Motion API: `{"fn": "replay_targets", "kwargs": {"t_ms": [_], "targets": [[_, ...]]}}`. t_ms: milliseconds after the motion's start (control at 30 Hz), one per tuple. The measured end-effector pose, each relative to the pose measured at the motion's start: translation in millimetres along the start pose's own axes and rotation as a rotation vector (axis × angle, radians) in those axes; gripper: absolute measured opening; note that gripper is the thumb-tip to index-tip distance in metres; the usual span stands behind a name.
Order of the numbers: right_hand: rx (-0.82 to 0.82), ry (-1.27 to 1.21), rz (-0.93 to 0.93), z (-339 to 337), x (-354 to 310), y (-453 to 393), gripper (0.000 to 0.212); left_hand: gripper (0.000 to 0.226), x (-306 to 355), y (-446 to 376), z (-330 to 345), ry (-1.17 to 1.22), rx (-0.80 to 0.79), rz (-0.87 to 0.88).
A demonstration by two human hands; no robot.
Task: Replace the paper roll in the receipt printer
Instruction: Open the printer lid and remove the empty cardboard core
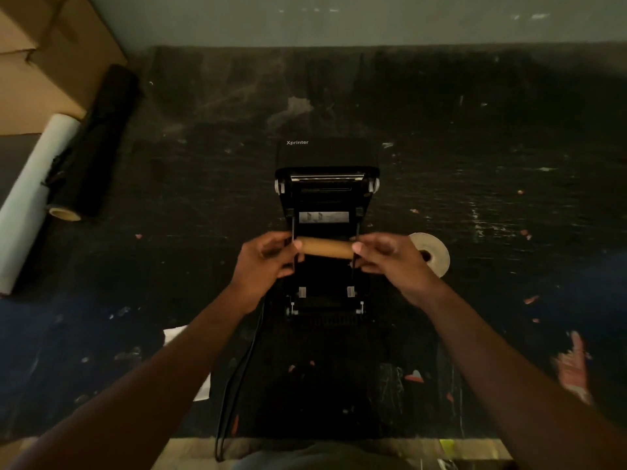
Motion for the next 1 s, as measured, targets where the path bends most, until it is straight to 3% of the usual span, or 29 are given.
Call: {"fn": "replay_targets", "kwargs": {"t_ms": [267, 300, 433, 633, 767, 833, 867, 933, 1000], "targets": [[0.210, -0.253, 0.221, 6, 87, 85, 0.018, 0.024, -71, 62, 11, 0.077, 0.119, -0.198], [0.296, -0.157, 0.230, -5, 101, 91, 0.018, 0.024, -76, 65, 13, 0.064, 0.128, -0.199], [0.577, 0.631, 0.232, -52, 156, 101, 0.032, 0.024, -77, 73, 31, -0.024, 0.063, -0.189], [0.546, 0.887, 0.282, -82, 190, 90, 0.046, 0.023, -65, 75, 84, -0.149, -0.027, -0.154], [0.568, 0.961, 0.219, -83, 191, 92, 0.051, 0.027, -65, 76, 111, -0.199, -0.056, -0.118], [0.598, 0.745, 0.161, -81, 184, 101, 0.046, 0.026, -66, 76, 119, -0.246, -0.057, -0.104], [0.571, 0.506, 0.163, -78, 176, 106, 0.038, 0.024, -67, 76, 123, -0.268, -0.061, -0.098], [0.403, -0.044, 0.191, -68, 159, 120, 0.026, 0.020, -71, 76, 129, -0.298, -0.066, -0.095], [0.223, -0.257, 0.134, -56, 149, 137, 0.031, 0.019, -75, 78, 136, -0.340, -0.090, -0.092]]}}
Point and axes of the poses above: each hand's wrist, its own y-axis away from the middle knuckle, its own z-axis out of the palm, x = y × z, the point moved 2 cm from there along -y, towards the middle knuckle, and after that the axes turned 7 degrees about y, right-handed, at the moved point
